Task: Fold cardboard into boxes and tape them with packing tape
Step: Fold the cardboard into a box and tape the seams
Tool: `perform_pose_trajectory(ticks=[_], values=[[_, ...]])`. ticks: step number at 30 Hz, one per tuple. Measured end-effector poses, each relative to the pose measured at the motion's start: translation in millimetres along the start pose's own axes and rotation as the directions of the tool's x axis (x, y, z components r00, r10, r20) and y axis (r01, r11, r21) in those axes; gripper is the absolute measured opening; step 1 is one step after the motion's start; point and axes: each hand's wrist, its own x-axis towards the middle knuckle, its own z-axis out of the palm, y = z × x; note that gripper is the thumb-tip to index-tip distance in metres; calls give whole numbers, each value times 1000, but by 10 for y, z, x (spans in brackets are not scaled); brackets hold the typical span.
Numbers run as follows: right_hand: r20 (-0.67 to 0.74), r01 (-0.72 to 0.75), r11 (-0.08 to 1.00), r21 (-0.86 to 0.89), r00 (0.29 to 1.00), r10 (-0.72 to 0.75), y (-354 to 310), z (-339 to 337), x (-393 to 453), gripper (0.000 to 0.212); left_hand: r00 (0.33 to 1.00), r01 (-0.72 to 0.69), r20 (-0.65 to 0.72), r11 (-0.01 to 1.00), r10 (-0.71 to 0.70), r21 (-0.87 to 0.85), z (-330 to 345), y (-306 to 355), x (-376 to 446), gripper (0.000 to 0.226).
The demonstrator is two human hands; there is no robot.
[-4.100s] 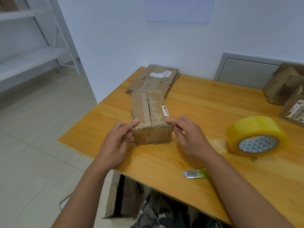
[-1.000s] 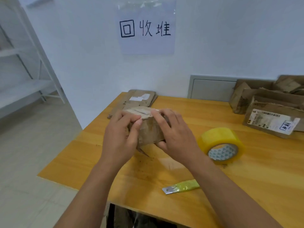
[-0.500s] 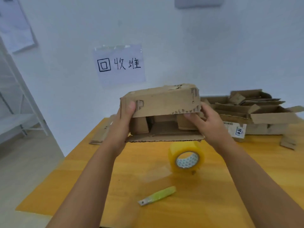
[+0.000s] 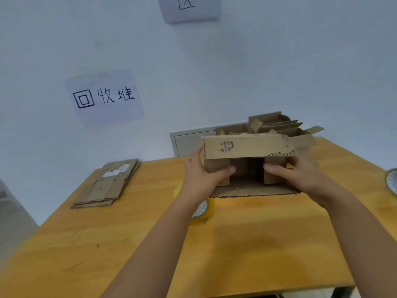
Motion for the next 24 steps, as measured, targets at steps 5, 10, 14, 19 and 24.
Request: perform_pose_trajectory(ticks=[5, 10, 14, 19, 24], values=[[-136, -137, 943, -302, 986, 99, 360, -149, -30, 33, 1000, -10, -8, 980, 11, 201, 720, -123, 1, 100], [-198, -231, 932, -280, 964, 179, 525, -387, -38, 47, 995, 83, 51, 995, -86, 48, 955, -161, 49, 69], [-48, -259, 966, -4, 965, 259, 639, -705, 46, 43, 963, 249, 132, 962, -233, -113, 931, -175, 151, 53], [-39, -325, 914, 244, 938, 344, 862, -878, 163, 54, 888, 450, 272, 822, -371, -348, 993, -275, 219, 34], [-31, -384, 859, 339, 908, 418, 1139, -858, 148, 66, 836, 543, 325, 750, -442, -378, 1134, -473, 186, 52]])
